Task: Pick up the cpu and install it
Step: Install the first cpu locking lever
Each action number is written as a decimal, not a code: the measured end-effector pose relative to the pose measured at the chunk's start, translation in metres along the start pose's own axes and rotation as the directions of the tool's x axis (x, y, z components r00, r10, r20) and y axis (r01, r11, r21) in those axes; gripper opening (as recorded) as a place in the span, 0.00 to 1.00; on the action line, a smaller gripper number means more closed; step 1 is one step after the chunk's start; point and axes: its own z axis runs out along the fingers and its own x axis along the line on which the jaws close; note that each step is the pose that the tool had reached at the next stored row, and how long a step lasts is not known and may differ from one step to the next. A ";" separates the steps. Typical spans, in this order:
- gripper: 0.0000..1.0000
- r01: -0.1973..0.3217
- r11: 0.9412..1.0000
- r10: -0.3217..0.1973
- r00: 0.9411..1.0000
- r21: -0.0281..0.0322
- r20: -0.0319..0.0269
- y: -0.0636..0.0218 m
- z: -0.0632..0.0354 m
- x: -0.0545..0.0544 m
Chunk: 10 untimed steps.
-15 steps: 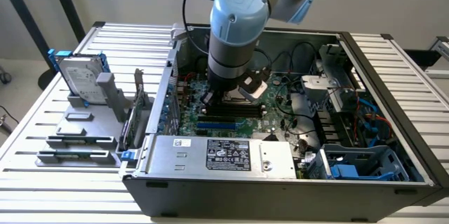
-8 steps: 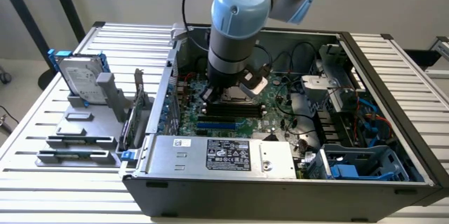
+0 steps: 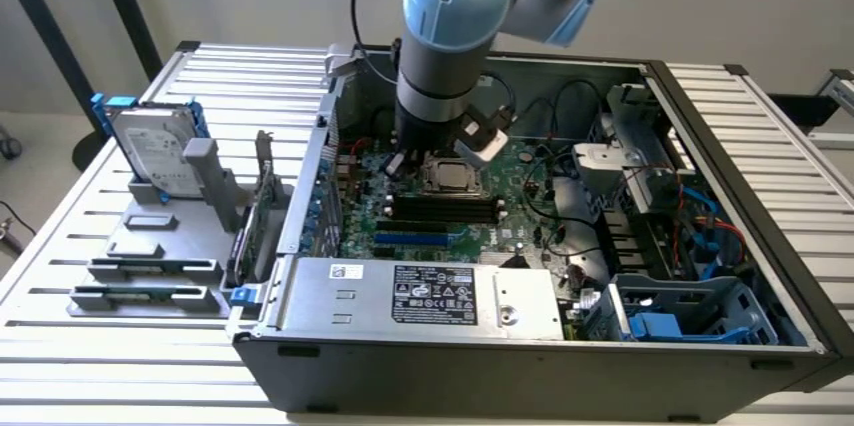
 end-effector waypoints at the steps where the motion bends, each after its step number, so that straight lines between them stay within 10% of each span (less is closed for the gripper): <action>1: 0.11 0.002 1.000 -0.002 1.000 0.000 0.001 -0.0015 0.0006 0.002; 10: 0.11 0.032 0.999 -0.032 0.999 -0.003 0.024 -0.0124 0.0017 0.015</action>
